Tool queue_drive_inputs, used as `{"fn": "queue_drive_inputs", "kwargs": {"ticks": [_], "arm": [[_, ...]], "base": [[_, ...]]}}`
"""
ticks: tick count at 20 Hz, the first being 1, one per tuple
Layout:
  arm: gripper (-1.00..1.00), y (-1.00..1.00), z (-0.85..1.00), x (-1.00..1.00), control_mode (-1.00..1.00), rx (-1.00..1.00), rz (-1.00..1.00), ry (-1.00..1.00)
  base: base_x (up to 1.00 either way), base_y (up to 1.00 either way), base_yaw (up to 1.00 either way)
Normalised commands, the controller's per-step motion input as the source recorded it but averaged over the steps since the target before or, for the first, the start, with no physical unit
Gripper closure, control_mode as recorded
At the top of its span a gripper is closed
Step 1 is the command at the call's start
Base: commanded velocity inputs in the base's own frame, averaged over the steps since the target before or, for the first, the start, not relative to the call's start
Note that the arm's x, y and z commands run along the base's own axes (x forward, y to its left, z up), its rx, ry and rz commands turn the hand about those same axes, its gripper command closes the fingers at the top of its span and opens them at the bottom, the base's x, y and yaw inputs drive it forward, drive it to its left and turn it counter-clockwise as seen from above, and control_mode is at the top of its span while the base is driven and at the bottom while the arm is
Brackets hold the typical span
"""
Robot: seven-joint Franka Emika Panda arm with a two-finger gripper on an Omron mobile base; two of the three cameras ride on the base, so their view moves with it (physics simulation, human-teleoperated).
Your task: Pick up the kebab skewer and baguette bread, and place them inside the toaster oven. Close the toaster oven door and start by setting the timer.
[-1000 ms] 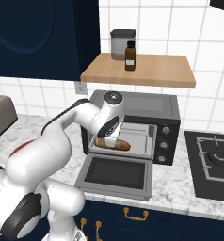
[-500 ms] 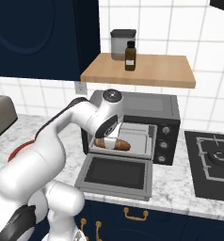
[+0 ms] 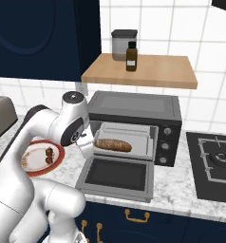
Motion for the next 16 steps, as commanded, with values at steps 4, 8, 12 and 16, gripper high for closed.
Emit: {"fn": "queue_drive_inputs", "kwargs": {"ticks": [4, 8, 12, 16], "arm": [[-1.0, 1.0, -0.13, -0.97, -1.0, -0.26, 0.64, 0.01], [-1.0, 0.97, -0.22, -0.7, -1.0, -0.13, 0.52, 0.0], [-1.0, 0.53, -0.02, 0.06, -1.0, 0.0, 0.2, 0.0], [-1.0, 0.76, -0.22, 0.13, -1.0, -0.03, 0.21, 0.01]], "base": [[0.0, 0.0, 0.0], [0.0, 0.0, 0.0], [0.0, 0.0, 0.0], [0.0, 0.0, 0.0]]}}
